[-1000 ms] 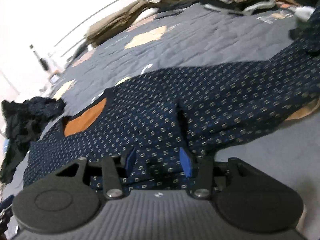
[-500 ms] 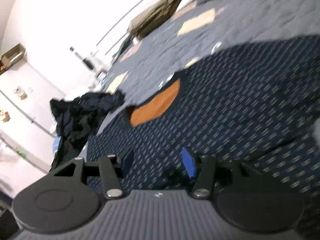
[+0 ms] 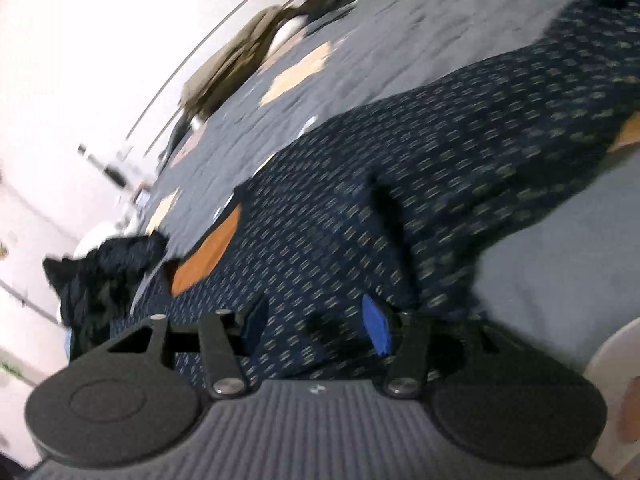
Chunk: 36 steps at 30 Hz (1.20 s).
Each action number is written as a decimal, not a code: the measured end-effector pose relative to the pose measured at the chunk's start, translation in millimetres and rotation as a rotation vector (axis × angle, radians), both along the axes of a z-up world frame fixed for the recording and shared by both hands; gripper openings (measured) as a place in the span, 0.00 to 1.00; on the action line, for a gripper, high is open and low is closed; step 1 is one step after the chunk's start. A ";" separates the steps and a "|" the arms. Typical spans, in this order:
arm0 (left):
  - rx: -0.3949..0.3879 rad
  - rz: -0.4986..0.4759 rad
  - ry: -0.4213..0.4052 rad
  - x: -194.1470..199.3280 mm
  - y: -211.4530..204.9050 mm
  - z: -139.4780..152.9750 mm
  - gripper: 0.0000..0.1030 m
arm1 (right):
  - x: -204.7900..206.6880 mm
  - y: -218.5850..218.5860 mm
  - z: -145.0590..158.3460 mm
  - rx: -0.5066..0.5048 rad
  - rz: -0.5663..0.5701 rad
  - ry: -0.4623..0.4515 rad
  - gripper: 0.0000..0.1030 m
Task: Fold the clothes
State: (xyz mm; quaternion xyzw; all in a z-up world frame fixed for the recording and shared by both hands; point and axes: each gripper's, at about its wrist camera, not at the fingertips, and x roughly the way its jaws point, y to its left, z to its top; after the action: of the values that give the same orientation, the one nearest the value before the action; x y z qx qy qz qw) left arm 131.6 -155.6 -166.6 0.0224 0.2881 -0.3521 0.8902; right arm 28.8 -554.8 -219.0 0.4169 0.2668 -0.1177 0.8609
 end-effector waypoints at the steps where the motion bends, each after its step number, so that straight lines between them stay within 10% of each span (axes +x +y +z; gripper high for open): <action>1: -0.005 0.000 0.005 -0.5 -0.3 0.3 0.58 | -2.7 -4.0 0.2 0.007 -0.013 -0.005 0.49; 21: 0.006 0.086 -0.005 -53.0 -39.3 25.6 0.82 | -42.7 66.3 74.8 -0.382 0.166 0.045 0.55; 36: -0.031 0.079 0.062 -89.4 -43.5 30.5 0.87 | -71.9 65.1 89.4 -0.440 0.136 0.040 0.55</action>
State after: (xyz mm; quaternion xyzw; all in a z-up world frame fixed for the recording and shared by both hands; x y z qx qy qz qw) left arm 42.2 -199.0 -136.0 -0.0138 0.3107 -0.3214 0.8944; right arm -43.1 -489.7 -129.6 0.1975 0.2793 -0.1229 0.9316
